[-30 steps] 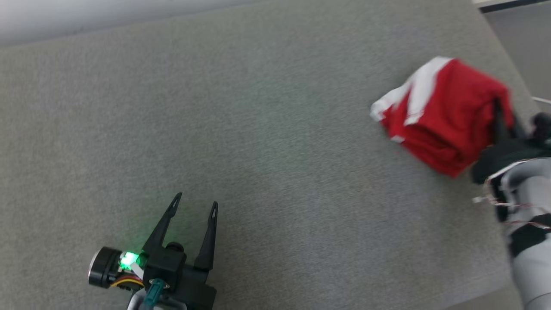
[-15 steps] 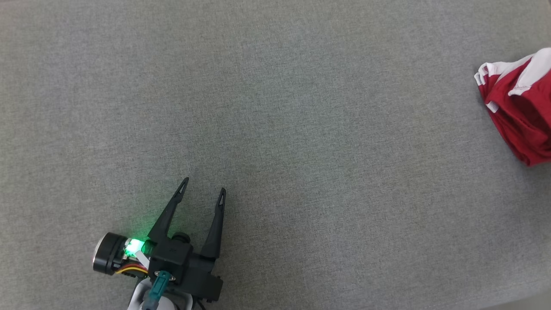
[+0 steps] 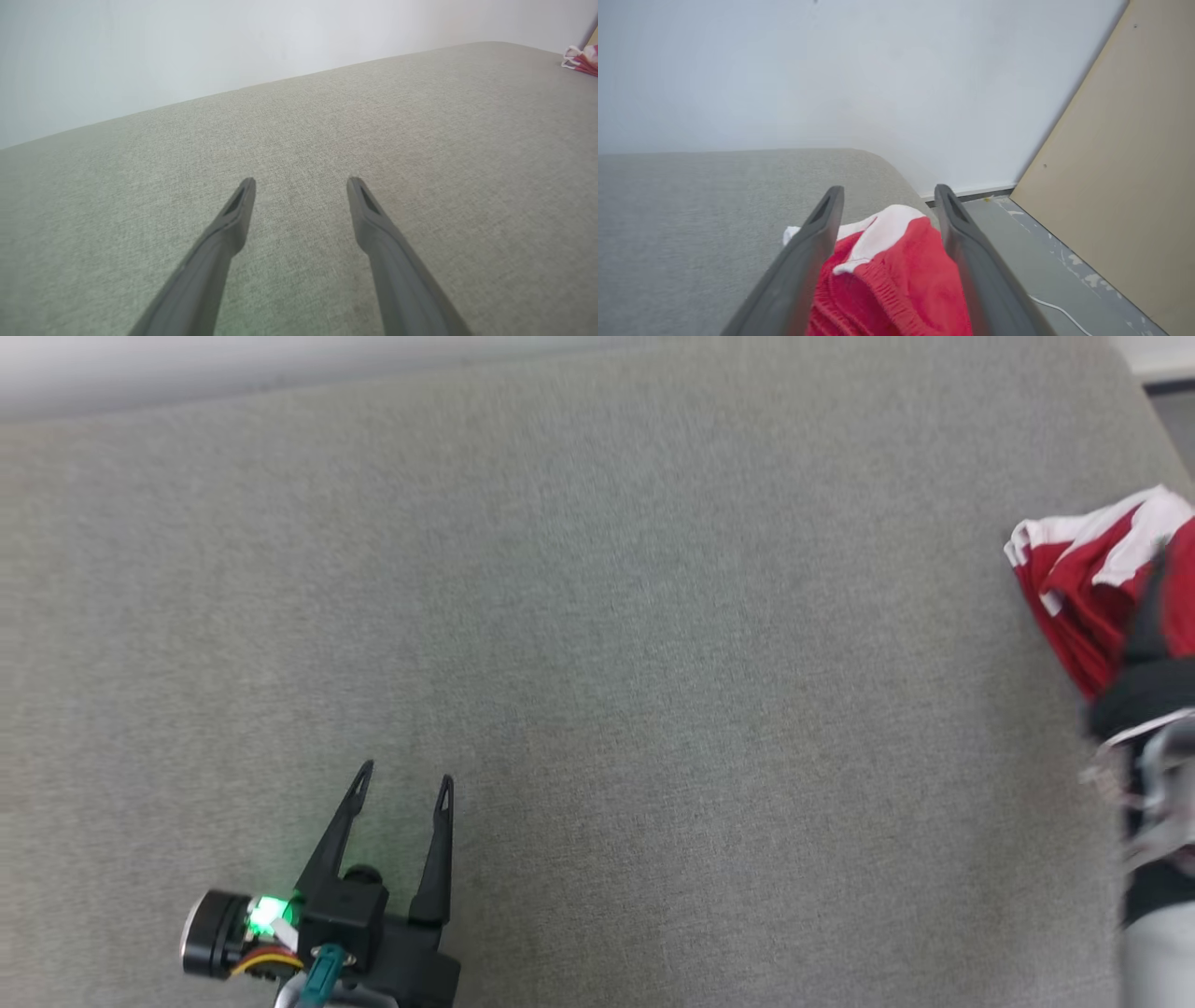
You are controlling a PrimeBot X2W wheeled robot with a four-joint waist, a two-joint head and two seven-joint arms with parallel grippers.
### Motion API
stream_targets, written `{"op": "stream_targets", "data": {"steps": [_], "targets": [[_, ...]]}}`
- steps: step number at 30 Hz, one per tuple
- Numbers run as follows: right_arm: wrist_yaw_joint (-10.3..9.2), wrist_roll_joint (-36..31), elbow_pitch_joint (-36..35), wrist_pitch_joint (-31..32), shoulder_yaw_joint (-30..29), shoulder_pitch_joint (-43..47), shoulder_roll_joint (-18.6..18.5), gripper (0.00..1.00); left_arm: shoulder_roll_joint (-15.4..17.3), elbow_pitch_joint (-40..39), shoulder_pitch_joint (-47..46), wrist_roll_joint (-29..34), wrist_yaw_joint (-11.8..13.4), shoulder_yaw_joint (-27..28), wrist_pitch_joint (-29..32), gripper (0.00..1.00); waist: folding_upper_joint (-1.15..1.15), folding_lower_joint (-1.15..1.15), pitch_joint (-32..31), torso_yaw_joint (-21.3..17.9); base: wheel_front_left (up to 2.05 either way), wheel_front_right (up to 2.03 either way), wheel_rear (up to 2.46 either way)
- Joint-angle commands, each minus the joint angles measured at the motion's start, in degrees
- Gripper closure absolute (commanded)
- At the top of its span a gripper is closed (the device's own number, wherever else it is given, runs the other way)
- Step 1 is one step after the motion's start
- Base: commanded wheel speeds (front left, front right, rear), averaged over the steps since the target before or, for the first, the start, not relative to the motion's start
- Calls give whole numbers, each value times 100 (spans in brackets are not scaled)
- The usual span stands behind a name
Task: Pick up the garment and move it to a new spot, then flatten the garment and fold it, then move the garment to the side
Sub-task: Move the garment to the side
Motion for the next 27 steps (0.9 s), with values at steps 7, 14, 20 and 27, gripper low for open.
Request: {"op": "stream_targets", "data": {"steps": [7, 14, 20, 27], "targets": [[4, 721, -779, 0, 787, 1026, 570, 0, -113, 157, 408, -132, 60, 242, -12, 0, 0, 0, -681, 303, 0, 0, 0], [4, 1132, -924, 0, 1496, 1754, 771, 0, -213, 272, 750, -239, 81, 577, -14, 0, 0, 0, -1087, 486, 0, 0, 0], [4, 1170, -929, 0, 1856, 2329, 900, 0, -266, 309, 998, -263, 40, 867, -14, 0, 0, 0, -1415, 614, 0, 0, 0], [4, 1239, -935, 0, 2085, 2615, 998, 0, -325, 378, 1232, -257, 8, 1095, -14, 0, 0, 0, -1710, 649, 0, 0, 0]]}}
